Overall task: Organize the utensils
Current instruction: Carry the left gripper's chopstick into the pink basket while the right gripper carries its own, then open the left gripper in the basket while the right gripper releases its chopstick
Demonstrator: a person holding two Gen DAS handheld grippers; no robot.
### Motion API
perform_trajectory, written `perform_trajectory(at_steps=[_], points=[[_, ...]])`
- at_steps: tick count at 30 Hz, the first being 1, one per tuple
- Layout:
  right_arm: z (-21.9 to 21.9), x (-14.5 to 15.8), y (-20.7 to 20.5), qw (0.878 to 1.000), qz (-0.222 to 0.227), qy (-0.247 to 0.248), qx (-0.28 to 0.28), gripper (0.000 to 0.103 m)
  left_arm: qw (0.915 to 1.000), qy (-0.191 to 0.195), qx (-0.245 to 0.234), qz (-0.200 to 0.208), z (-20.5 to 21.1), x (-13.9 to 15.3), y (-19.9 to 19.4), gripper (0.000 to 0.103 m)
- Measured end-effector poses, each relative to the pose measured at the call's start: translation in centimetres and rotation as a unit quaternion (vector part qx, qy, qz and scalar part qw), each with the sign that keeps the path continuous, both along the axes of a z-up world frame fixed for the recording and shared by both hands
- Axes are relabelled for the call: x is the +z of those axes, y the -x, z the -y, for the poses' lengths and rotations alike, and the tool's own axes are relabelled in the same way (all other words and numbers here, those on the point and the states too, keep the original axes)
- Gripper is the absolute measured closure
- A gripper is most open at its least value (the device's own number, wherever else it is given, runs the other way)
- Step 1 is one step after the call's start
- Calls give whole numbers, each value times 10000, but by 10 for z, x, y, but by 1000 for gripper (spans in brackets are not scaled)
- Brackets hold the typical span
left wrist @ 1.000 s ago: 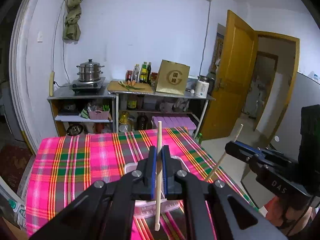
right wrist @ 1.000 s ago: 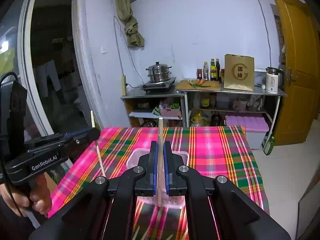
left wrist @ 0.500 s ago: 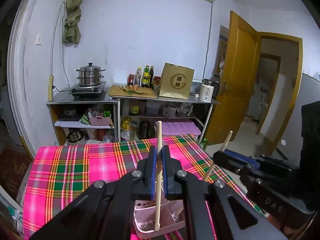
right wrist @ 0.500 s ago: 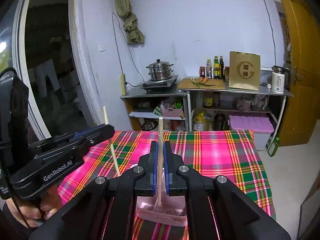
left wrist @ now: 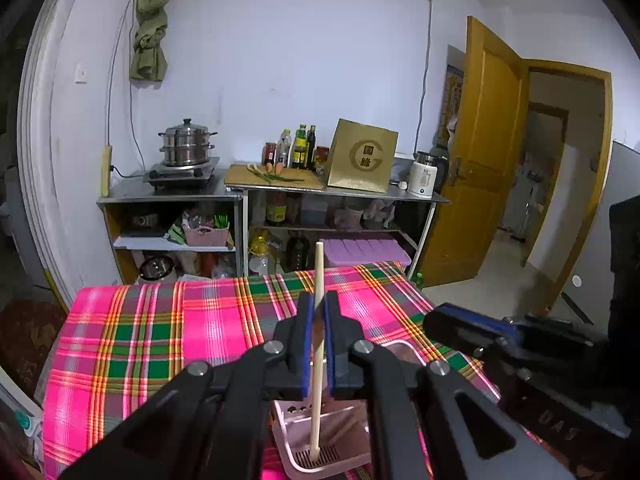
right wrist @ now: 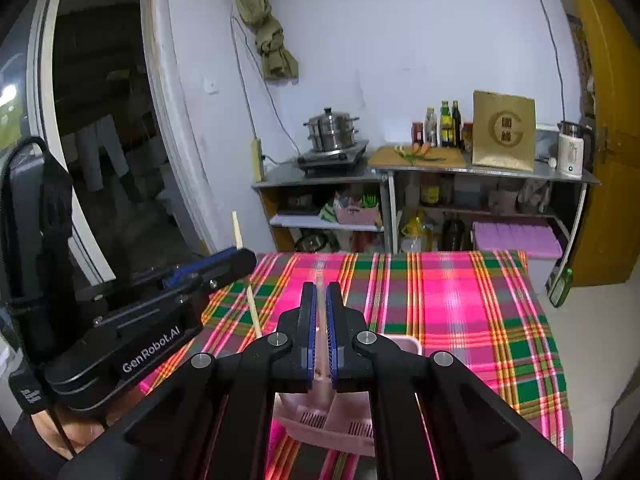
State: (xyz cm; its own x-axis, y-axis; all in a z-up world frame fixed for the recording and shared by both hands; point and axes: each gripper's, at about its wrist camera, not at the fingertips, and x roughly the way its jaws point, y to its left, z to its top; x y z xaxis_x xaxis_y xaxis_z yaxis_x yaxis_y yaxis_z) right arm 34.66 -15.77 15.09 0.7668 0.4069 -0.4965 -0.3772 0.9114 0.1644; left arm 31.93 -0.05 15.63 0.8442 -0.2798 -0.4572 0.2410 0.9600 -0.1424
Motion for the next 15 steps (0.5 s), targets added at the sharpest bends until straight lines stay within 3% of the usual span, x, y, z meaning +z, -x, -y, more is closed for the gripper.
perform_trajectory(at_steps=[11, 15], points=[[2, -43, -3, 9990, -435, 82, 5, 98, 9996, -42, -57, -274, -3, -29, 3, 96], [10, -40, 8, 9992, -395, 16, 41, 98, 9996, -16, -39, -271, -6, -30, 13, 85]])
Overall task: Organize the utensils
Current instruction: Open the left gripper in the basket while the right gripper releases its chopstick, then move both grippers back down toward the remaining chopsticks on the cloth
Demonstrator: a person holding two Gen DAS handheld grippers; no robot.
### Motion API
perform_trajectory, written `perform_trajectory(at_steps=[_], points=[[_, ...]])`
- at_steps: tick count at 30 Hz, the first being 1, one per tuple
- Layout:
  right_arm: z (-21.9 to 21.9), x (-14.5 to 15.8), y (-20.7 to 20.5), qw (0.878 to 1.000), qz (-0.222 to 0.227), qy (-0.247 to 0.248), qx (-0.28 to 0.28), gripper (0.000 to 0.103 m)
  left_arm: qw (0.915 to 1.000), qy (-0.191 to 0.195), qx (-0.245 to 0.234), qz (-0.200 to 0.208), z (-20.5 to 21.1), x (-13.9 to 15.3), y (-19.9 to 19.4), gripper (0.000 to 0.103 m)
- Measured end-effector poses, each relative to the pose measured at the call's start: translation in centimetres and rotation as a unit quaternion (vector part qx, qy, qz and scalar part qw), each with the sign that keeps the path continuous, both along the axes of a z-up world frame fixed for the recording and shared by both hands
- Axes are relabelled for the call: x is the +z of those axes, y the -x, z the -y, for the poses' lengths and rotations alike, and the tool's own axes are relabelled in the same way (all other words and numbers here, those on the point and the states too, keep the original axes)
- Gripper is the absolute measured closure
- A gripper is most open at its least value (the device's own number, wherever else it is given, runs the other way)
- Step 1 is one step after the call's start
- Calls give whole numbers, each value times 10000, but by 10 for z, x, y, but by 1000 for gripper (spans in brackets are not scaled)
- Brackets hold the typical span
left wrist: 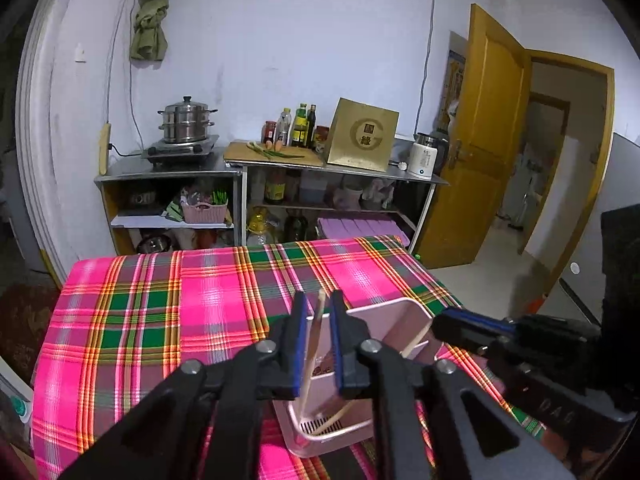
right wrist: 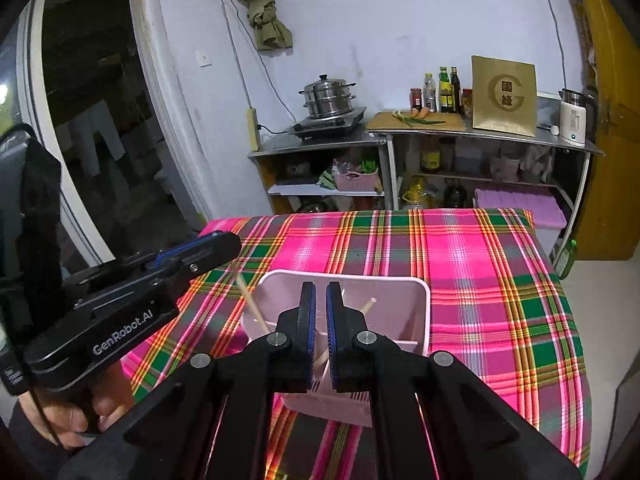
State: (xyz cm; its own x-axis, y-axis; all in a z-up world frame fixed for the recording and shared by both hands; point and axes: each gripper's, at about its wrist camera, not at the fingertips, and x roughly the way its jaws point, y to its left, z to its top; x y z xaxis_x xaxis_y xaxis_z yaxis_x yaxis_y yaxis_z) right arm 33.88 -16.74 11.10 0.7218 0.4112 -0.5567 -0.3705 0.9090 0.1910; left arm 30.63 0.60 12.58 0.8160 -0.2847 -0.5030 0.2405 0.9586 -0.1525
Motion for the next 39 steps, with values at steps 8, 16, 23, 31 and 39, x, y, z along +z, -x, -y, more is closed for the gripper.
perform_trajectory(at_steps=[8, 16, 23, 31, 39], points=[[22, -2, 47, 9999, 104, -127, 1, 87, 10000, 76, 32, 34, -6, -6, 47, 81], [41, -20, 126, 9997, 232, -12, -103, 87, 9998, 130, -126, 64, 3, -27, 129, 81], [52, -47, 182, 9999, 140, -6, -92, 87, 9997, 177, -176, 40, 4, -54, 188, 81], [56, -72, 222, 10000, -4, -7, -88, 87, 9998, 190, -93, 11, -3, -67, 222, 81], [61, -78, 238, 9996, 8, 149, -219, 87, 10000, 34, -59, -70, -8, -82, 240, 75]])
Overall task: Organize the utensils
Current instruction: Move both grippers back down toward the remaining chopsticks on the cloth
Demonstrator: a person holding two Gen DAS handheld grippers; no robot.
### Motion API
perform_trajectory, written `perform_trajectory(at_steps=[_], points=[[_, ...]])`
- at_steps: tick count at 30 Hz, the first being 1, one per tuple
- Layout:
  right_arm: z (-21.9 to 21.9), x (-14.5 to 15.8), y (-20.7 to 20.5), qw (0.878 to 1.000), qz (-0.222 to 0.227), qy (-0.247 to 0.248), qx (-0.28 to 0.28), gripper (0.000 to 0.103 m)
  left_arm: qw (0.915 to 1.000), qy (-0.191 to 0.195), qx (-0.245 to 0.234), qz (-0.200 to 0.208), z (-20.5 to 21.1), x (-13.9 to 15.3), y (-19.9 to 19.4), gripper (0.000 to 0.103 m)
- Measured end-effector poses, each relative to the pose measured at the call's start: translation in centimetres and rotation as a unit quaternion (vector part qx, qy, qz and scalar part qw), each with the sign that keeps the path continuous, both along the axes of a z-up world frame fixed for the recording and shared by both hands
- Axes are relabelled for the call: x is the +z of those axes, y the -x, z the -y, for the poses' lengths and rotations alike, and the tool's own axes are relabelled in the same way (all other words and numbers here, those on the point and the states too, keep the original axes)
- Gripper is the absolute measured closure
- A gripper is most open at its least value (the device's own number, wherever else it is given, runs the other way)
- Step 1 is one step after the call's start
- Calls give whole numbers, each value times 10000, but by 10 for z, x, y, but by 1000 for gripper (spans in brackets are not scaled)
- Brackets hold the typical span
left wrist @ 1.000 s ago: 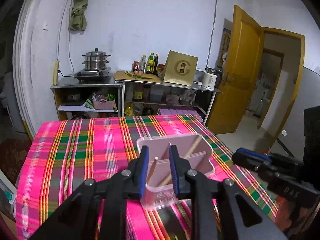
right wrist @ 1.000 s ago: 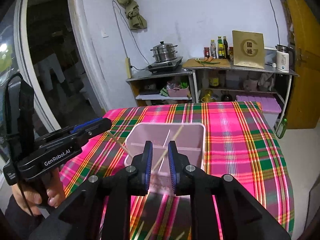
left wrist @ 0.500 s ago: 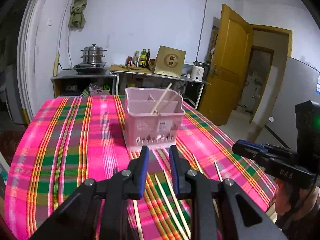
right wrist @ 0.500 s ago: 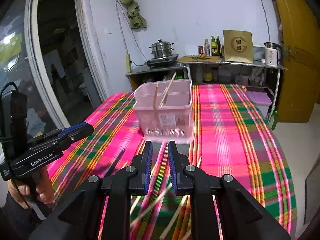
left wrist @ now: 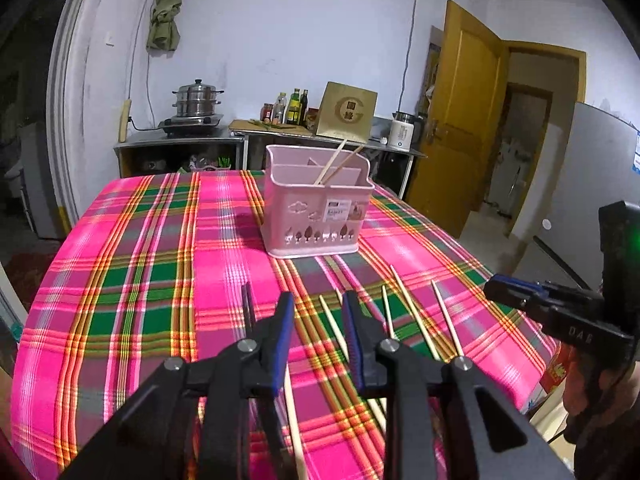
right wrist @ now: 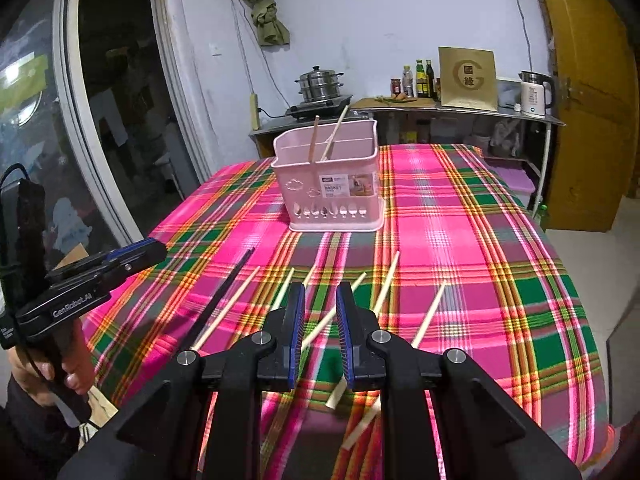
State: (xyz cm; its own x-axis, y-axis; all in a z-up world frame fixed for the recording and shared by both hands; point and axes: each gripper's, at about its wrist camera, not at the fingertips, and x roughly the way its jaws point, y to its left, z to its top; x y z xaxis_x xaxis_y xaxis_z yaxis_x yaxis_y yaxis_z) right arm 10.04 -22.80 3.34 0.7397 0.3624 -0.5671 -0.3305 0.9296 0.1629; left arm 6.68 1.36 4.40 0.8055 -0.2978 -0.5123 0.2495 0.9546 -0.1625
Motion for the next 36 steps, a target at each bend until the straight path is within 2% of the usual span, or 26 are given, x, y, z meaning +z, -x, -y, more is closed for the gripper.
perform_trajectory(at_steps=[10, 20, 29, 36], points=[[5, -15, -10, 9996, -271, 3, -90, 87, 9997, -137, 2, -224, 0, -13, -5, 74], [6, -32, -31, 9980, -537, 205, -246, 87, 9969, -369, -66, -698, 7, -37, -37, 74], [10, -54, -82, 9927, -1076, 341, -434, 87, 9871, -639, -125, -1462, 12, -71, -83, 74], [6, -69, -122, 9881, -1368, 507, -490, 87, 9808, -863, -90, -1749, 18, -82, -103, 74]])
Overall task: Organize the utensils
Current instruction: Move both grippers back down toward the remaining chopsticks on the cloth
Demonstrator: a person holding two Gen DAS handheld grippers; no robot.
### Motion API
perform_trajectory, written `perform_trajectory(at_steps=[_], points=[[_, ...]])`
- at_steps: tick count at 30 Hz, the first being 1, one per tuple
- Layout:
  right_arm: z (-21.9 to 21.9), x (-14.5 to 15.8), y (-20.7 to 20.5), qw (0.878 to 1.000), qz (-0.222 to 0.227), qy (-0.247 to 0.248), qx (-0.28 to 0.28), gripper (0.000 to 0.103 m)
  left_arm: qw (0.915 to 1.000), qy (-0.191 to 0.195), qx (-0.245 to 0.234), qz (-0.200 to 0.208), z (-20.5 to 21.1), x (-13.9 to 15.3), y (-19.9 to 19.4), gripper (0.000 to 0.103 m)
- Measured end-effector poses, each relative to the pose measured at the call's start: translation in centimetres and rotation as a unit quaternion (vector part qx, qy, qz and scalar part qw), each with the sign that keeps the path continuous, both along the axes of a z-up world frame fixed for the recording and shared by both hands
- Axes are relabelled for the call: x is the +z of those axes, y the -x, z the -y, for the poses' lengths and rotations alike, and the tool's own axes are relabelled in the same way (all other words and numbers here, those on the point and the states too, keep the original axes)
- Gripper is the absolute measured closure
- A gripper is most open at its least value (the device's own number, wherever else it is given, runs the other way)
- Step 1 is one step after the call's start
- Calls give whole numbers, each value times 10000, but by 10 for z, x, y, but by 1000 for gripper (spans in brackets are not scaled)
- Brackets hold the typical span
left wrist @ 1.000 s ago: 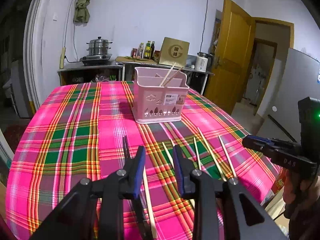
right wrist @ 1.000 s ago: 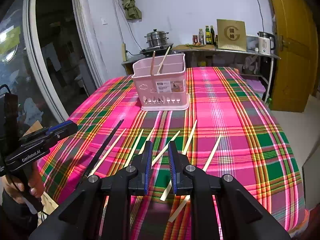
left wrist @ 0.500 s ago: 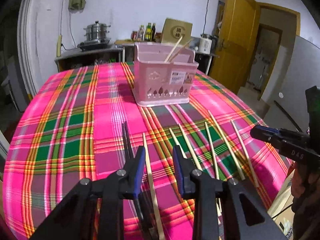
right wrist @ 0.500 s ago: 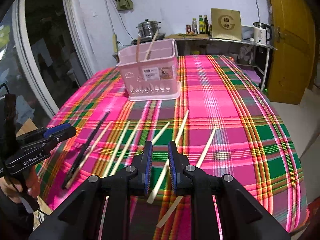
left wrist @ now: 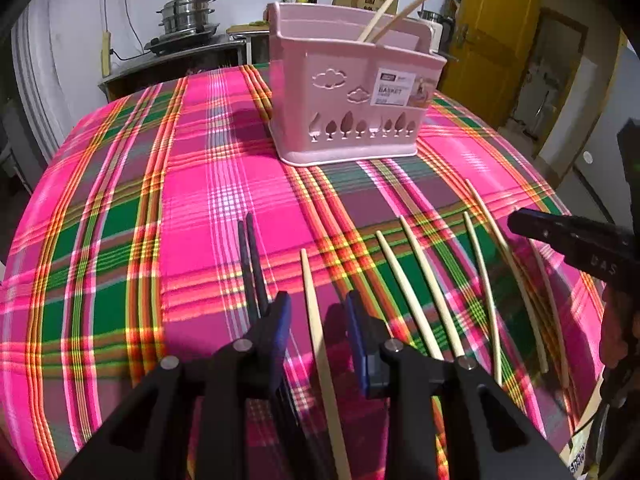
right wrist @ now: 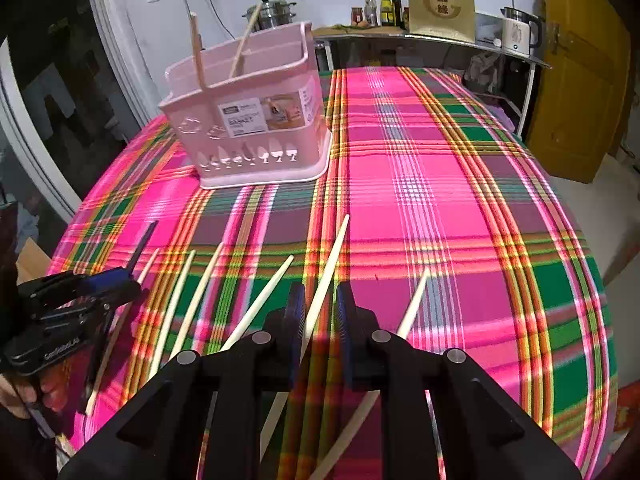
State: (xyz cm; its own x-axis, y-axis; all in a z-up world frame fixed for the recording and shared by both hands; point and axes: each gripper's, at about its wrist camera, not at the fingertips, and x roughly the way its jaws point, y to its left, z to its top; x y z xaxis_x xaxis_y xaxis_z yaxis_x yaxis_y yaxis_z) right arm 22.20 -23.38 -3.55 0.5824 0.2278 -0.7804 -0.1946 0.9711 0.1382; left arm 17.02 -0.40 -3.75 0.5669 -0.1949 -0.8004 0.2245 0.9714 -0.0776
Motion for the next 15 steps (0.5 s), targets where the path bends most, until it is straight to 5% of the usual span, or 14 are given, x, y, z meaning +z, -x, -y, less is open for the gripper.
perform_trajectory(at_steps=[15], points=[[-17, -13, -41, 9972, -365, 637, -109, 87, 9990, -433, 10, -68, 16, -4, -12, 79]])
